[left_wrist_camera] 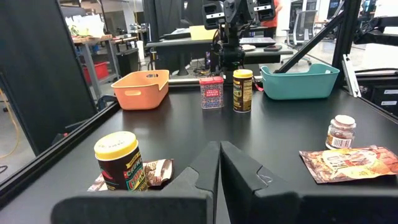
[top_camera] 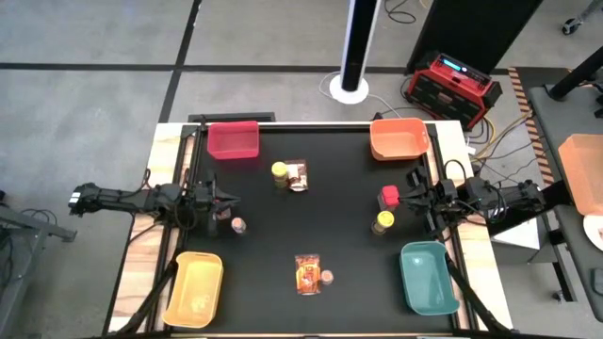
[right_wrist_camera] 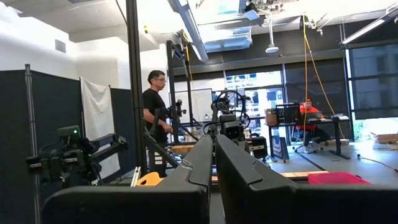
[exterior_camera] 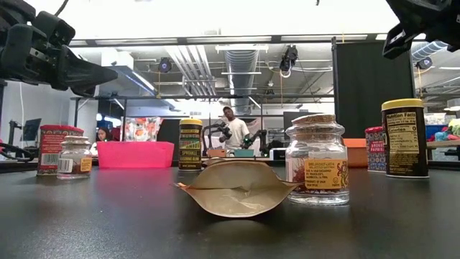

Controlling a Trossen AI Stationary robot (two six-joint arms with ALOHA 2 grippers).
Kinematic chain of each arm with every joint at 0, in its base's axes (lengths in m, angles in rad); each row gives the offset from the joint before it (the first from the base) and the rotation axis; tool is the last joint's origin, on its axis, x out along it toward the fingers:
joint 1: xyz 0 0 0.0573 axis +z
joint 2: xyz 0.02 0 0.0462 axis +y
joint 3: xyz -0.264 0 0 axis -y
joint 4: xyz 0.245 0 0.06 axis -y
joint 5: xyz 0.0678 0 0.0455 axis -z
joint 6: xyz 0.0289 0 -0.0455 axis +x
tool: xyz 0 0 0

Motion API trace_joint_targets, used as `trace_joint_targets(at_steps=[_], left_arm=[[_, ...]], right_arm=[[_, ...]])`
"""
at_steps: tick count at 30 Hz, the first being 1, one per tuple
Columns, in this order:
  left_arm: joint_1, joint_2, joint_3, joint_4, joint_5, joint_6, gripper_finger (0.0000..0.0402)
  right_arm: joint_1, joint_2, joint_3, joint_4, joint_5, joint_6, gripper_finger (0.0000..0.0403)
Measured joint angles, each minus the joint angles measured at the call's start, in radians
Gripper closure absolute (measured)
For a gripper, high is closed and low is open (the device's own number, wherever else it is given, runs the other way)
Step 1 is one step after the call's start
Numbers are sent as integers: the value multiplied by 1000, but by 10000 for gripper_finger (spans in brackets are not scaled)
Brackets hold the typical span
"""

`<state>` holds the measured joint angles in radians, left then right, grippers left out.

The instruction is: Sort spices by type

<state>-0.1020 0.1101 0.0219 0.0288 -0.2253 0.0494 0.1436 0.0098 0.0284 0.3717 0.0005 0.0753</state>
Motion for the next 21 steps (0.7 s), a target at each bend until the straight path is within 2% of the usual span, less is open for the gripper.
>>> trace_joint_targets(at_steps=[9,15,21], left_arm=[[0,0,0,0,0,0,402],[0,0,0,0,0,0,402],[0,0,0,0,0,-8,402]], right_arm=[[0,0,0,0,0,0,390],[0,0,0,0,1,-179,390],[0,0,0,0,0,-170,390]])
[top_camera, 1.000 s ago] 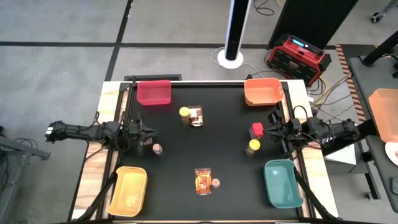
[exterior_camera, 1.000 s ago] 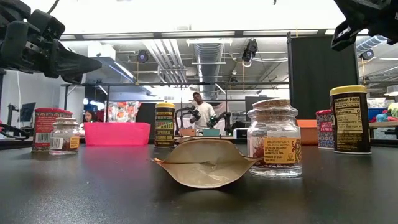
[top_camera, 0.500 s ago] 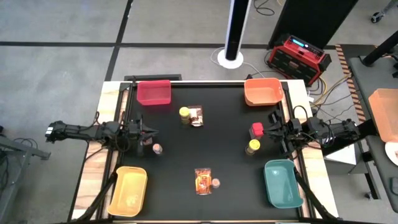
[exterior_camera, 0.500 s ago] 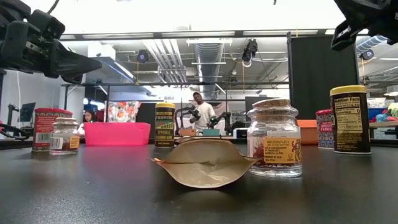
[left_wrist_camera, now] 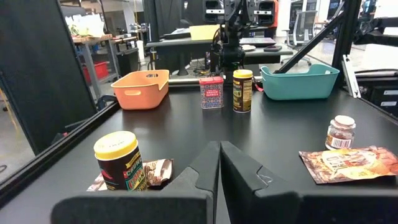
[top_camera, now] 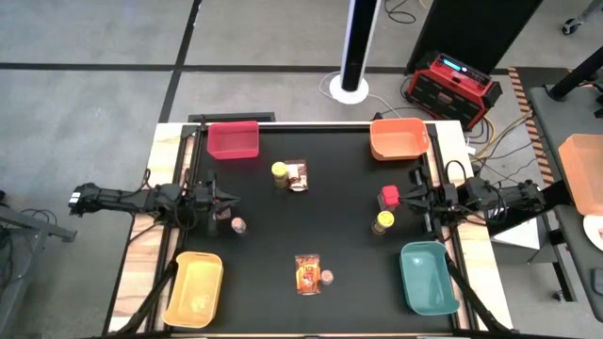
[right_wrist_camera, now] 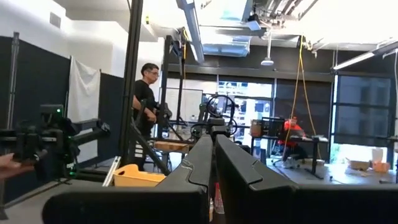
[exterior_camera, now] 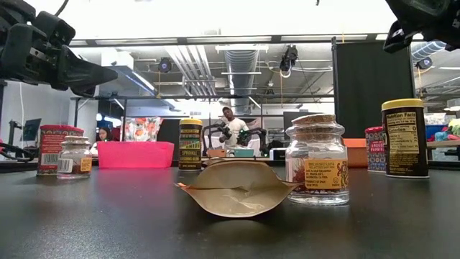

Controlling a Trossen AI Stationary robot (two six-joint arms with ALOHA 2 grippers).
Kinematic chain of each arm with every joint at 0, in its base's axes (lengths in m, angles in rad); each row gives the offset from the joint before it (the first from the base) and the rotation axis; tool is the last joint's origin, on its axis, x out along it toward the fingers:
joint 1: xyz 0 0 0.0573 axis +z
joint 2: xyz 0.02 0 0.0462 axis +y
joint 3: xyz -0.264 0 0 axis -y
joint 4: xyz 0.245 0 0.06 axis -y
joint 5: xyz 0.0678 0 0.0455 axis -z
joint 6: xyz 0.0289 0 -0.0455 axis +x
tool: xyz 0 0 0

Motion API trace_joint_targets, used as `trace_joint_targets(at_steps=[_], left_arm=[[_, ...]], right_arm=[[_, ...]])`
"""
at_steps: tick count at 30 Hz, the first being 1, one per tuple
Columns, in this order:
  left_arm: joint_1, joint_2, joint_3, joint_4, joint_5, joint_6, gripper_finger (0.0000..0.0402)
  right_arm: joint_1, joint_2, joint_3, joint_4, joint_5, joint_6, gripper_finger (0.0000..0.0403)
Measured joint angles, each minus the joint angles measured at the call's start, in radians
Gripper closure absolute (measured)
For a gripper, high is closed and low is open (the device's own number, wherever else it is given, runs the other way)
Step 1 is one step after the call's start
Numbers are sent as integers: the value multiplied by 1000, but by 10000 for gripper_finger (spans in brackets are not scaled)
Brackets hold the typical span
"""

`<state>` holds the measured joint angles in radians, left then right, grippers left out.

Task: Sort spices by type
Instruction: Put the right red seasoning can into the blue bin

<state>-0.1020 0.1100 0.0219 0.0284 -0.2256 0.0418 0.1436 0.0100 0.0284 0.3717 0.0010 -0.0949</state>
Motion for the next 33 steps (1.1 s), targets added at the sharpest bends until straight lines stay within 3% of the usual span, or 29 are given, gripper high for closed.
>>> trace_joint_targets(at_steps=[5,10,13,17,29,33], left_arm=[[0,0,0,5,0,-22,402],[-1,0,0,72,6,-299,402],[-1,0,0,139,3,-365,402],[-1,0,0,211,1,-445,402],[-1,28,0,213,32,-354,402],[-1,65,-1,264,29,-353,402]], right_arm=[[0,0,0,0,0,42,390],[0,0,0,0,0,42,390],[0,0,0,8,3,82,390],[0,0,0,-19,147,200,390],[0,5,28,-32,218,252,390],[0,12,85,-135,262,270,390]])
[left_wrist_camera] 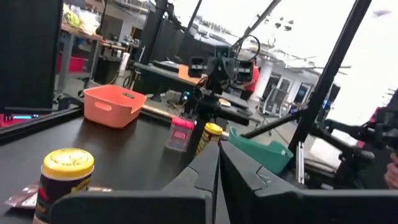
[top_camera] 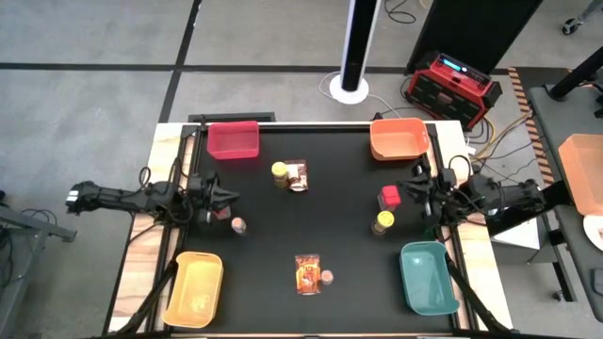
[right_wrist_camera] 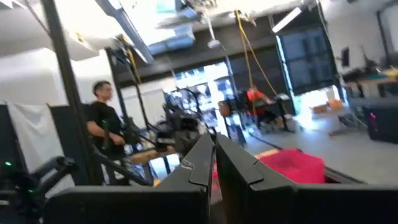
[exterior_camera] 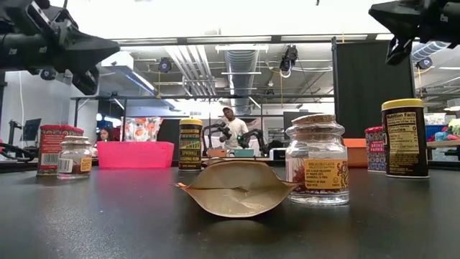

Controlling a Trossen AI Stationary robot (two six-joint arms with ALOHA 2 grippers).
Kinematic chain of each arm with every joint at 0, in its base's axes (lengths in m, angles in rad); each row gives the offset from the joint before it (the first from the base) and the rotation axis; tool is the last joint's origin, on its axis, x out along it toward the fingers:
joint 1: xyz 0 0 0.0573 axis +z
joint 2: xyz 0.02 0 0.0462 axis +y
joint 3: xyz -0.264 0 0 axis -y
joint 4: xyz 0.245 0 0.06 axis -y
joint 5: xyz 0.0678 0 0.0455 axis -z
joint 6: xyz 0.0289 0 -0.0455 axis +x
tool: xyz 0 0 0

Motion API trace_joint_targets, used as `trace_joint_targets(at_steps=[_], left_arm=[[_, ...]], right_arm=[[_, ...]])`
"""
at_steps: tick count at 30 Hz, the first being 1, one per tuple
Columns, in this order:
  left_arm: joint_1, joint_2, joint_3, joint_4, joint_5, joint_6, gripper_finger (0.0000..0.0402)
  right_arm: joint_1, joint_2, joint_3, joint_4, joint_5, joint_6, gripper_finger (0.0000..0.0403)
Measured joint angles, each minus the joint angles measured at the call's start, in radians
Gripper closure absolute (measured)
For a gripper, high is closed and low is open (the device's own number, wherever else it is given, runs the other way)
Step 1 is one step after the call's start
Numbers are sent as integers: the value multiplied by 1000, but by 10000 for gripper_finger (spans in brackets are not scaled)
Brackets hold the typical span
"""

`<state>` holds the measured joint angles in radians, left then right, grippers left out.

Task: Sort spices by type
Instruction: Put the right red seasoning can into the blue bin

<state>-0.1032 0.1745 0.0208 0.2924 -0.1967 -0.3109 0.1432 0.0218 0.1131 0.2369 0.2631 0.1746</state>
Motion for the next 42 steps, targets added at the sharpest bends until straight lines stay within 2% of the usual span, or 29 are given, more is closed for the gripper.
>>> trace_joint_targets(at_steps=[4,11,16,30,39,42], left_arm=[[0,46,0,46,3,-9,402],[0,172,-1,174,-29,-34,402],[-1,257,-2,263,-29,-51,402],[-1,393,-2,287,-4,-62,402],[-7,451,-2,500,-13,-23,402],[-6,478,25,511,-30,8,402]], right_arm=[[0,1,60,-110,0,24,390],[0,9,83,-181,-1,48,390],[0,55,73,-181,-1,73,390],[0,173,132,-172,-1,51,390],[0,183,172,-180,-1,51,390],[0,203,172,-180,-1,41,390]])
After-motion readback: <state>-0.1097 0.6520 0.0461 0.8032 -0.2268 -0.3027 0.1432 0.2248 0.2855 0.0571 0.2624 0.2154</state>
